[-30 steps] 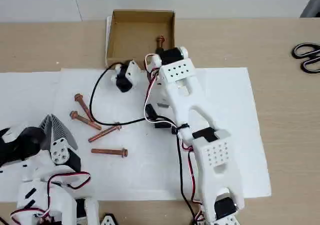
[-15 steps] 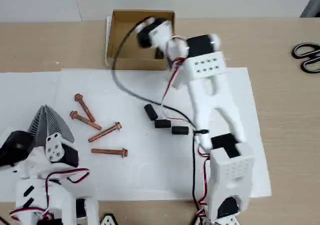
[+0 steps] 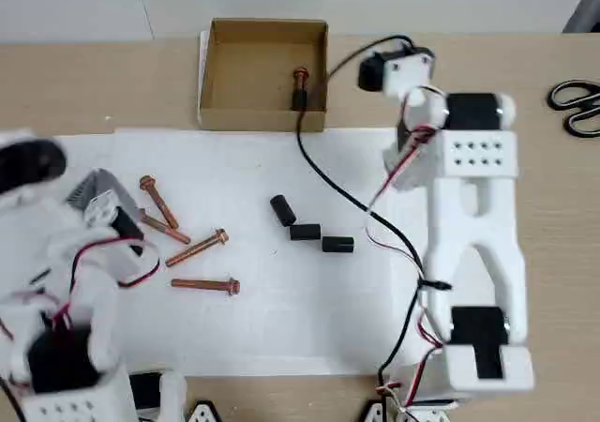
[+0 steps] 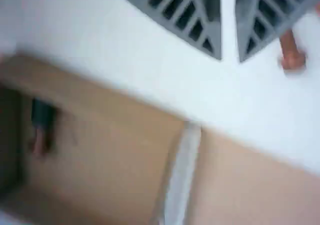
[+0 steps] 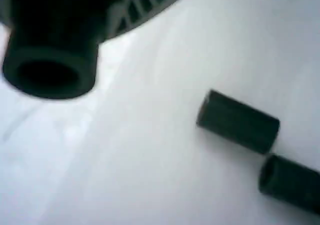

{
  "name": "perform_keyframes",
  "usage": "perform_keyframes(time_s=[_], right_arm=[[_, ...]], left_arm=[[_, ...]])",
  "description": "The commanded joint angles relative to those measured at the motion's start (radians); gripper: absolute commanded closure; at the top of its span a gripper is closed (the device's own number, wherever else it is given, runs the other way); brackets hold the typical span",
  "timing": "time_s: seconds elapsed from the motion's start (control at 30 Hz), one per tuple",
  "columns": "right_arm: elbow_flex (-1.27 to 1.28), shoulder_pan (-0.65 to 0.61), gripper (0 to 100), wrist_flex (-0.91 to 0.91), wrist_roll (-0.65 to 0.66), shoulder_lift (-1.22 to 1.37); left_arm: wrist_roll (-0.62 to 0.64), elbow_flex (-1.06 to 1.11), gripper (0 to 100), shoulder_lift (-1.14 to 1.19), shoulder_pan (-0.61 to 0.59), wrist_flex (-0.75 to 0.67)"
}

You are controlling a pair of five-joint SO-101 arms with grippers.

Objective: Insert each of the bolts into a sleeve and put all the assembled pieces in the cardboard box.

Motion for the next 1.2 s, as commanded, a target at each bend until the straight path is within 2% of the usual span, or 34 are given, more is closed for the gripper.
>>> perform_keyframes(time_s=[0.0, 0.13, 0.27, 0.4, 0.53, 0.67, 0.93, 1.17], right_arm=[[0.071, 0.051, 99.3, -0.001, 0.012, -0.108], [0.164, 0.077, 99.3, -0.008, 0.012, -0.186], [0.261, 0.068, 99.3, -0.007, 0.006, -0.295], [0.356, 0.039, 99.3, -0.008, 0.005, -0.389], [0.445, 0.031, 99.3, -0.018, 0.003, -0.466], [0.519, 0.021, 99.3, -0.021, -0.021, -0.549], [0.563, -0.082, 99.4, -0.018, -0.015, -0.705], [0.568, -0.082, 99.5, -0.012, -0.015, -0.719]], left_arm=[[0.009, -0.246, 99, 0.169, 0.046, 0.222], [-0.005, -0.41, 99, 0.304, 0.064, 0.381], [-0.115, -0.466, 99, 0.397, 0.064, 0.45], [-0.318, -0.466, 99, 0.44, 0.066, 0.468], [-0.445, -0.464, 99, 0.445, 0.068, 0.479], [-0.476, -0.46, 99, 0.446, 0.114, 0.483], [-0.519, -0.414, 99, 0.525, 0.285, 0.497], [-0.698, -0.409, 99, 0.677, 0.298, 0.506]])
